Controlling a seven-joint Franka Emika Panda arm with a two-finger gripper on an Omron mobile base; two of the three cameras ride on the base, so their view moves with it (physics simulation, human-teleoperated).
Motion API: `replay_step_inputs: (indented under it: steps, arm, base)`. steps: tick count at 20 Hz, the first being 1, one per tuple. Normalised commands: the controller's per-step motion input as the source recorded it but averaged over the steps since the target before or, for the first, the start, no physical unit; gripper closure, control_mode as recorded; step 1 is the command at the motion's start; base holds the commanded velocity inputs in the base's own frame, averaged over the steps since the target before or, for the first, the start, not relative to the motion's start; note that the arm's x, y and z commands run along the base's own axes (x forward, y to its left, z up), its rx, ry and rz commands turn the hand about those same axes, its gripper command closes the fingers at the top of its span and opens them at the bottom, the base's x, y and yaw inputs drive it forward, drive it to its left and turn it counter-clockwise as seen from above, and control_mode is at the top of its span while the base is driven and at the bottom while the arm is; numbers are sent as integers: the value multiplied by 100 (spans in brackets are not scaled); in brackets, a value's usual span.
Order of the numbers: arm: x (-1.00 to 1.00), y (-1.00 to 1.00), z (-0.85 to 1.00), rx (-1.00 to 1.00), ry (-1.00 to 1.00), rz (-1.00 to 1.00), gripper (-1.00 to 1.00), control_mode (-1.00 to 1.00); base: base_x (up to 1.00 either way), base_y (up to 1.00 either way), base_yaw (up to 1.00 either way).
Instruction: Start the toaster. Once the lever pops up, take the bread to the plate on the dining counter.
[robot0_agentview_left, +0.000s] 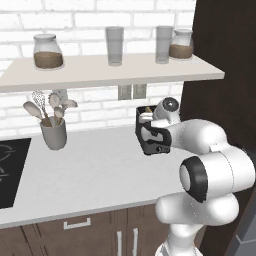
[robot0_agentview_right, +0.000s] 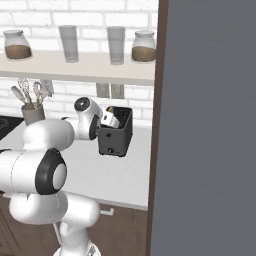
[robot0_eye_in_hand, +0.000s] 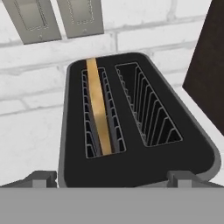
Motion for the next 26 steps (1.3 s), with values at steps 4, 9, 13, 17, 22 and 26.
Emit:
replay_step_inputs:
  steps: [4,9,13,17,22,26]
  arm:
    - [19,0,-16,0,0,0,-100,-100]
    - [16,0,-16,0,0,0,-100,-100]
    - [9,0,-7,0,-2,0,-100,-100]
    - [13,0,-1,0,-1,0,-100,-100]
    - [21,0,0,0,0,0,-100,-100]
    - [28,0,0,0,0,0,-100,-100]
  base:
    - [0,0,0]
    - [0,0,0]
    - [0,0,0]
    - [0,0,0]
    - [0,0,0]
    - [0,0,0]
